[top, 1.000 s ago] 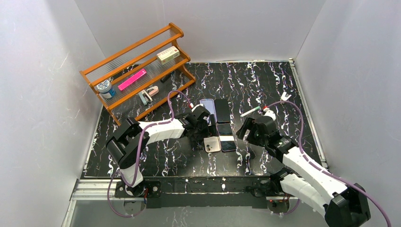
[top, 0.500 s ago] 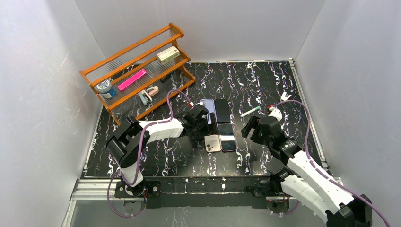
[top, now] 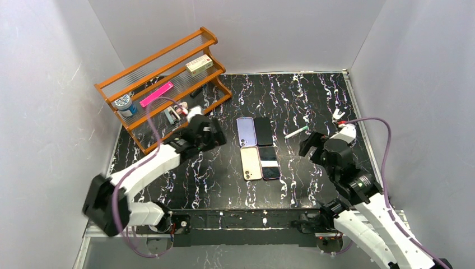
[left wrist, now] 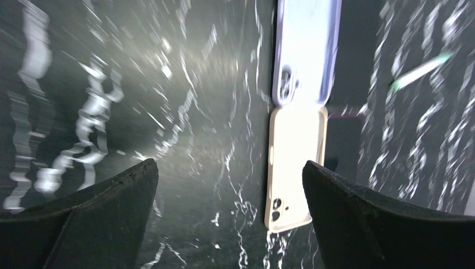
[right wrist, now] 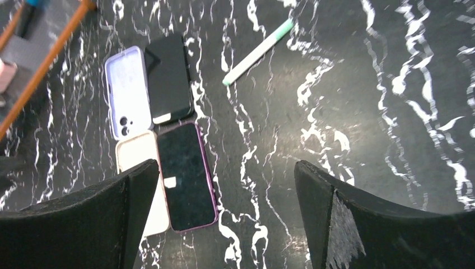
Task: Take the phone out of the phone case
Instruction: Reset both arms
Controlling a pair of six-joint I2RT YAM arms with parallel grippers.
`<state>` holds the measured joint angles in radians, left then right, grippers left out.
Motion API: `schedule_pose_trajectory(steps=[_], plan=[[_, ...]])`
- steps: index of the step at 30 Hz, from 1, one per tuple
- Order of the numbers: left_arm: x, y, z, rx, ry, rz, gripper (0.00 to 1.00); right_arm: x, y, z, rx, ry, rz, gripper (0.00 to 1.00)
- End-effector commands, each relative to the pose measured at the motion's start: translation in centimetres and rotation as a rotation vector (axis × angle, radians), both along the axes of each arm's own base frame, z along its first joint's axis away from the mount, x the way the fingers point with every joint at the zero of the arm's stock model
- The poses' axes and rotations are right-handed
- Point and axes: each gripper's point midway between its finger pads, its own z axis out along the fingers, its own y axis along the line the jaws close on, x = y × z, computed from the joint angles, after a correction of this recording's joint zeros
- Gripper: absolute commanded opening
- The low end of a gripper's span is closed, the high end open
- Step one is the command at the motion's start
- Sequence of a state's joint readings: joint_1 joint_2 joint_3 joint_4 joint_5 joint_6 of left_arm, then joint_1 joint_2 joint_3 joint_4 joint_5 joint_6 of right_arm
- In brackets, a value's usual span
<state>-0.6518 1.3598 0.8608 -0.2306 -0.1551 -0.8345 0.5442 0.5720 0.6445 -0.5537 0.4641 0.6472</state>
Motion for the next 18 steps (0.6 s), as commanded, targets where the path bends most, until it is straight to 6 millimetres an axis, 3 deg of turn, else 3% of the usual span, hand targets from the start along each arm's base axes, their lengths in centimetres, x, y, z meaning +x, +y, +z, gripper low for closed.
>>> schedule_pose_trajectory(steps=[1, 5, 9, 13, 18], plan=[[0.2, 8.4, 6.9, 0.196, -0.237, 0.154, 0.98, -0.3, -3.5, 4.4, -0.078, -0.132, -0.103, 0.99], [-1.4, 14.0, 12.8, 0.287, -0.435, 0.271, 0.98, -1.0, -5.4, 7.1, -0.098, -0.224, -0.154, 0.99], [-3.6, 19.2, 17.2, 0.376, -0.590, 0.404, 0.98, -1.8, -7.0, 9.3, -0.107, -0.304, -0.197, 0.99], [-6.2, 23.4, 19.6, 0.449, -0.674, 0.524, 0.98, -2.4, -7.8, 11.0, -0.111, -0.366, -0.209, 0.99], [-8.7, 26.8, 20.9, 0.476, -0.721, 0.665, 0.98, -2.8, -8.4, 11.2, -0.110, -0.377, -0.229, 0.99]])
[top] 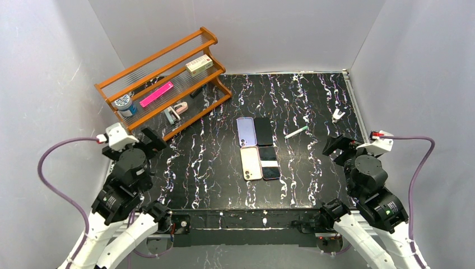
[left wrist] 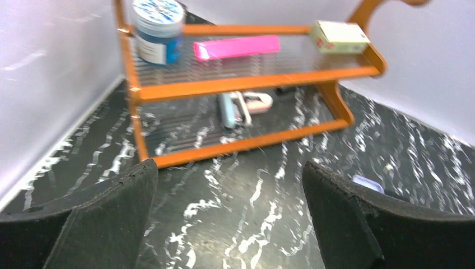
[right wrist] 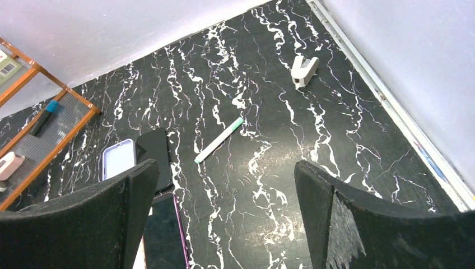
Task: Take the phone out of the phone case
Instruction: Reset both arms
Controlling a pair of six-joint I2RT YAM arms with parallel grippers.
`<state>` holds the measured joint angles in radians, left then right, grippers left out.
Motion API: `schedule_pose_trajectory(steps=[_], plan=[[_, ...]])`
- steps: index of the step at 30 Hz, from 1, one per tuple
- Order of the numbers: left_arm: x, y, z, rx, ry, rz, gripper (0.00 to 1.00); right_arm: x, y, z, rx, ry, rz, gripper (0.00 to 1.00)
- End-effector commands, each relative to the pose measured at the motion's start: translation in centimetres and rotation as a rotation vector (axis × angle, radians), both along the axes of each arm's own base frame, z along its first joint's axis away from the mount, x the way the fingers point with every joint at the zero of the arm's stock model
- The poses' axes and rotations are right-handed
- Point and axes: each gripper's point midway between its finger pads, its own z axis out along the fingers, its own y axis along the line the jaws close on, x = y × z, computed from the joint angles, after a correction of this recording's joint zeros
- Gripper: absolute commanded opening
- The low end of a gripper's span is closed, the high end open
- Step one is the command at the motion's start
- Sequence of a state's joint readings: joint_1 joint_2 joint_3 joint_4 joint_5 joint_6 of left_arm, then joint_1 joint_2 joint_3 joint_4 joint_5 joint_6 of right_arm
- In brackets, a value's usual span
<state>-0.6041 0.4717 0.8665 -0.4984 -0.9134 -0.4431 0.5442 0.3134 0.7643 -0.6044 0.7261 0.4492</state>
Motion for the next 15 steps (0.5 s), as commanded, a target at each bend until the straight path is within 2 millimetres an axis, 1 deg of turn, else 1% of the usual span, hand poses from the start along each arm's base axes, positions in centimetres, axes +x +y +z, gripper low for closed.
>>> schedule_pose_trajectory(steps=[1, 3, 5, 15], plan=[[-2.6, 4.8, 0.7, 0.072, -0.023, 0.223, 0.98, -0.5, -1.3, 1.9, -0.002, -0.055, -0.047, 0.99], [-3.2, 5.6, 0.7, 0.066, -0.040, 0.258, 0.98, -0.5, -1.3, 1.8, 0.000, -0.056, -0.049, 0.99], [-3.5, 6.0, 0.6, 0.067, -0.044, 0.271, 0.98, -0.5, -1.3, 1.8, -0.003, -0.054, -0.051, 0.99], [-3.3, 5.6, -0.9, 0.083, -0.012, 0.251, 0.98, -0.3, -1.0, 1.5, -0.005, -0.049, -0.037, 0.99]])
